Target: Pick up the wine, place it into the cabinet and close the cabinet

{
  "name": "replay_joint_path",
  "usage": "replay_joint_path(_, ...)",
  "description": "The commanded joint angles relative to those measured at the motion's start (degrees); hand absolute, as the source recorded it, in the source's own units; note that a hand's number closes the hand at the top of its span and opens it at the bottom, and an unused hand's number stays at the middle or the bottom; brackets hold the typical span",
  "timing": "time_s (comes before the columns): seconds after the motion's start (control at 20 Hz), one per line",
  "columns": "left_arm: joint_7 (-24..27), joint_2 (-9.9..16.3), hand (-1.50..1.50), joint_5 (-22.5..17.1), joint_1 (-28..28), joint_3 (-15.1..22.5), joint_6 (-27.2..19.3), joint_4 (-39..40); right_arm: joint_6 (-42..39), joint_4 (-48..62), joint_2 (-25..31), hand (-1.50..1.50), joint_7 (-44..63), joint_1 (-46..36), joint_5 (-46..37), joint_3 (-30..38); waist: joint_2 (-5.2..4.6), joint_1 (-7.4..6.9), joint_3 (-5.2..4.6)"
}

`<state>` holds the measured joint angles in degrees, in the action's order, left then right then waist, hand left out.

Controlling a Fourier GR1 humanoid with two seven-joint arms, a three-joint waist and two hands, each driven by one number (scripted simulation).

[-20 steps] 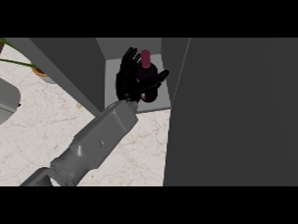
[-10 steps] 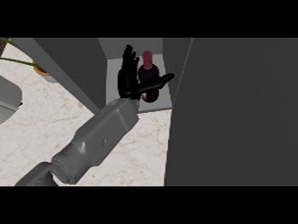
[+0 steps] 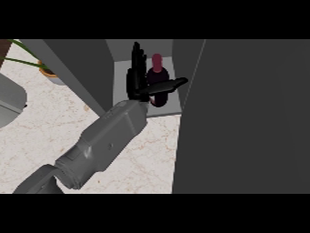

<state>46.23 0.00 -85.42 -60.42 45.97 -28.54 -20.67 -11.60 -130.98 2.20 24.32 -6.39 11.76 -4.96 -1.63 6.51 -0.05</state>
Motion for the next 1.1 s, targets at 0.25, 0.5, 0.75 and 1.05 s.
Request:
replay_joint_path(0.25,3.1,0.0,-1.5,-2.5,0.1,1.4,0.6,-3.7,0.0,0.9,0.5,-1.5,0.7,-1.5,0.1,0.5,0.35,-1.45,0.02)
replay_joint_path(0.5,2.1,0.0,-1.5,-2.7,0.5,3.4,2.5,-5.4,1.3,-1.3,-0.6,-1.5,1.8,1.3,-1.8,-1.8,0.78,-2.48,0.03)
replay_joint_path(0.75,3.7,0.0,-1.5,-2.2,4.2,6.1,3.9,-7.9,2.9,-2.2,-0.3,-1.5,4.1,-0.8,-1.0,0.2,1.04,-3.77,0.02)
replay_joint_path(1.05,9.1,0.0,-1.5,-2.6,8.4,9.0,-4.0,-17.5,3.0,-6.0,0.0,-1.5,6.5,2.6,-1.7,-1.7,1.41,-4.28,0.03)
